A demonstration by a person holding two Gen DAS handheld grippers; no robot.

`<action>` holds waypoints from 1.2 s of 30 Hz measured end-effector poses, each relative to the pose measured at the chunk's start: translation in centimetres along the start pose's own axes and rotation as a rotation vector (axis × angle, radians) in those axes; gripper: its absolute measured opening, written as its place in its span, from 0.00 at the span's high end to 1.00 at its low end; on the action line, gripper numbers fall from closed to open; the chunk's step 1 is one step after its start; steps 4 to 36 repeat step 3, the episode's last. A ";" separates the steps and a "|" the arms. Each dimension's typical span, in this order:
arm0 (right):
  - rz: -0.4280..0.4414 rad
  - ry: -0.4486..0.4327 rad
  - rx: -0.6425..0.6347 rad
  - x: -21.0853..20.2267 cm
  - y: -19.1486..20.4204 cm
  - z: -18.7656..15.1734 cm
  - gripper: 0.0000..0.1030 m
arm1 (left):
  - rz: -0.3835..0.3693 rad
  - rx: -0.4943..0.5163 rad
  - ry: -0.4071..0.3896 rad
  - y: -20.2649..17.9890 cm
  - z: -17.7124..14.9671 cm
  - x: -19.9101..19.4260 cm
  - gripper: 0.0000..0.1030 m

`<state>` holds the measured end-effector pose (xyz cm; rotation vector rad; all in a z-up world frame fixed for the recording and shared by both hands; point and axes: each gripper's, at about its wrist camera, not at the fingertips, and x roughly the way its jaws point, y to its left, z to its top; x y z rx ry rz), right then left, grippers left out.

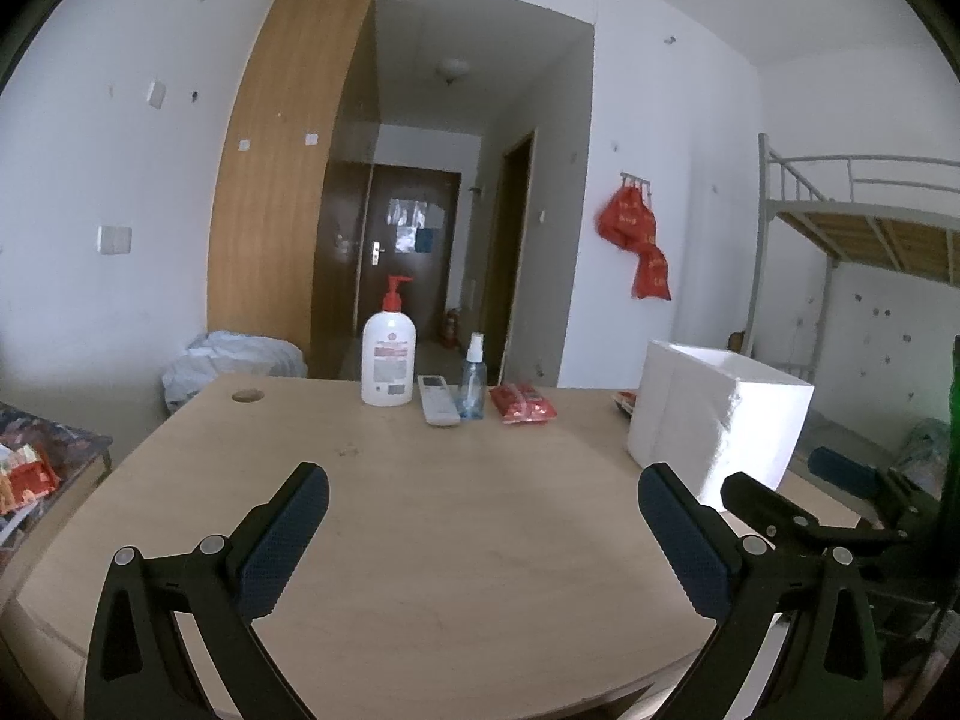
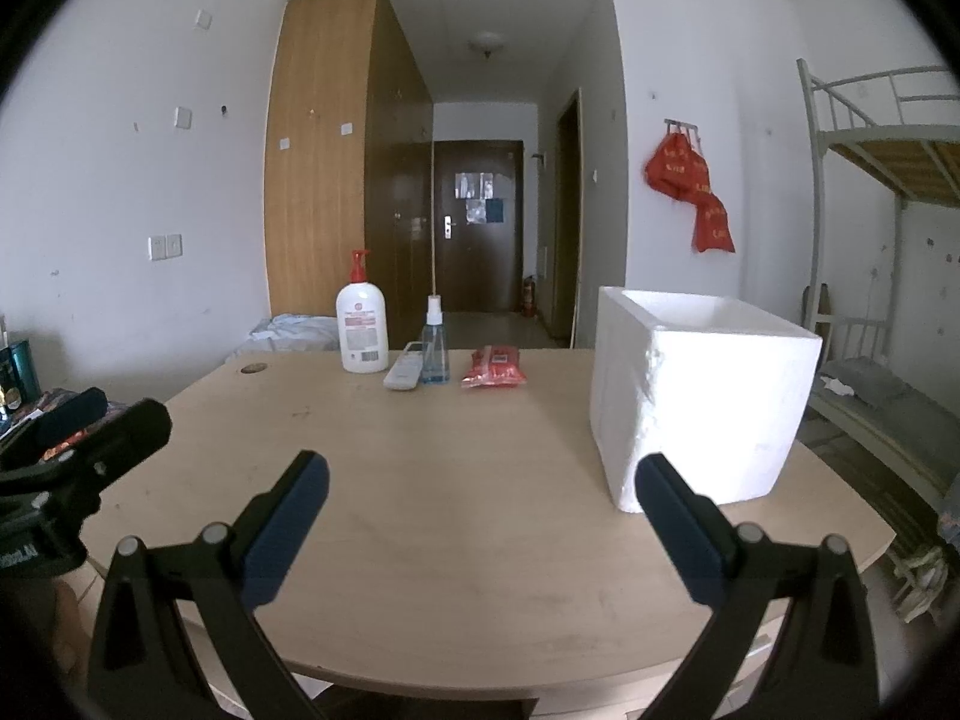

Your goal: Organize soft objects

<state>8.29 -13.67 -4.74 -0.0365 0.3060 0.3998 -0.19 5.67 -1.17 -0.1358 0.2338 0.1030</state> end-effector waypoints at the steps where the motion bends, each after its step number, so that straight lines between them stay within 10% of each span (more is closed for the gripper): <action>1: -0.002 0.003 0.000 0.1 0.0 0.0 0.00 | -0.003 -0.001 -0.003 0.0 0.0 0.0 0.00; 36: -0.003 0.010 -0.005 0.2 0.0 0.0 0.00 | 0.004 -0.015 -0.016 0.1 0.0 -0.2 0.00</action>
